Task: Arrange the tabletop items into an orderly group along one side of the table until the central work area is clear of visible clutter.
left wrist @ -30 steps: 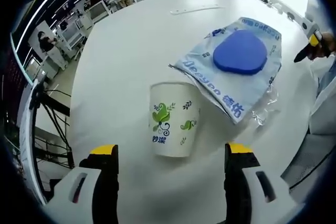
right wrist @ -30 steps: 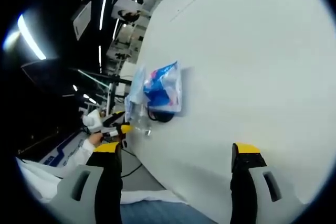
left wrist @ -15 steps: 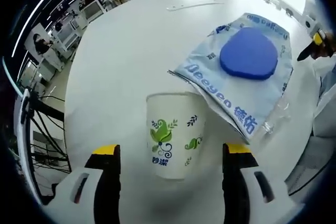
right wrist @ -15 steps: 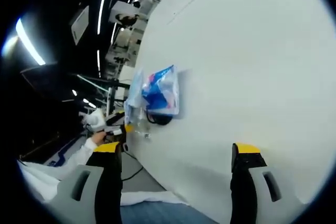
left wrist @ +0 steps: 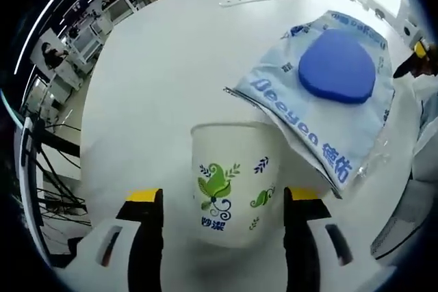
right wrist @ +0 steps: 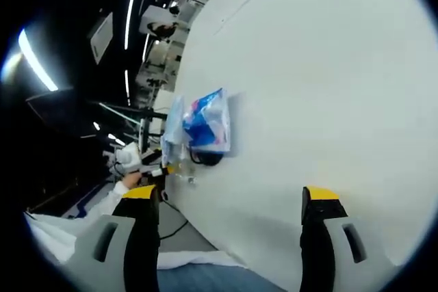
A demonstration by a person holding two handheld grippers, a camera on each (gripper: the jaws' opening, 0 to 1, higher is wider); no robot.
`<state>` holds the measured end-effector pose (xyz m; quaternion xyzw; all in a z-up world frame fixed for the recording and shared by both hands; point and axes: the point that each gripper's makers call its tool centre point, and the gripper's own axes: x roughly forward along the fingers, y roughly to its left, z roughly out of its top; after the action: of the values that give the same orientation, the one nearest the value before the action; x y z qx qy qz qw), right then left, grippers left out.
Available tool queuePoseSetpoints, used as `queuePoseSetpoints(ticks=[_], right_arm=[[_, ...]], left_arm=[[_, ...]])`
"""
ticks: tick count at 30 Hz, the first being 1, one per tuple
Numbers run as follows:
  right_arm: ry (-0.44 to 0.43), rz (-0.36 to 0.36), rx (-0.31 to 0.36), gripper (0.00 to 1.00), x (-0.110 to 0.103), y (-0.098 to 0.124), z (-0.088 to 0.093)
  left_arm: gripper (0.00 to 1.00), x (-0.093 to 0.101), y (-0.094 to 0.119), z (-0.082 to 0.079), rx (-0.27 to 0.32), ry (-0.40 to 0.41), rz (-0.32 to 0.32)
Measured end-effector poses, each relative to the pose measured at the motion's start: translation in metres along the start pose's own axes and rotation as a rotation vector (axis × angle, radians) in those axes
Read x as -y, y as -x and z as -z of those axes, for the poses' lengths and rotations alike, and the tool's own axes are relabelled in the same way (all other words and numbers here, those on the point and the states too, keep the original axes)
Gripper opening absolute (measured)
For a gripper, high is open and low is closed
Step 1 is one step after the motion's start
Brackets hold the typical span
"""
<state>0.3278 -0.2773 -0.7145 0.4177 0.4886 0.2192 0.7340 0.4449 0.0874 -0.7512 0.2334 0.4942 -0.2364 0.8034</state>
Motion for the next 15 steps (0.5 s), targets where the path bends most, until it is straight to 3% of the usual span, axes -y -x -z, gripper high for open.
queuePoseSetpoints(ticks=[8,11,15], right_arm=[[-0.01,0.003,-0.006,0.85,0.0013,-0.0011,0.0018],[-0.011,0.004,-0.004,0.85,0.0015,-0.0012,0.0013],[-0.016,0.006,-0.001,0.85,0.0023,-0.001,0.0011]], left_arm=[[0.58,0.002,-0.0022,-0.0004,0.009,0.044,0.014],[0.46,0.0015,-0.0026,0.0001,0.014,0.057,0.016],[0.43,0.0013,-0.0031,0.0001,0.025,0.069,0.006]])
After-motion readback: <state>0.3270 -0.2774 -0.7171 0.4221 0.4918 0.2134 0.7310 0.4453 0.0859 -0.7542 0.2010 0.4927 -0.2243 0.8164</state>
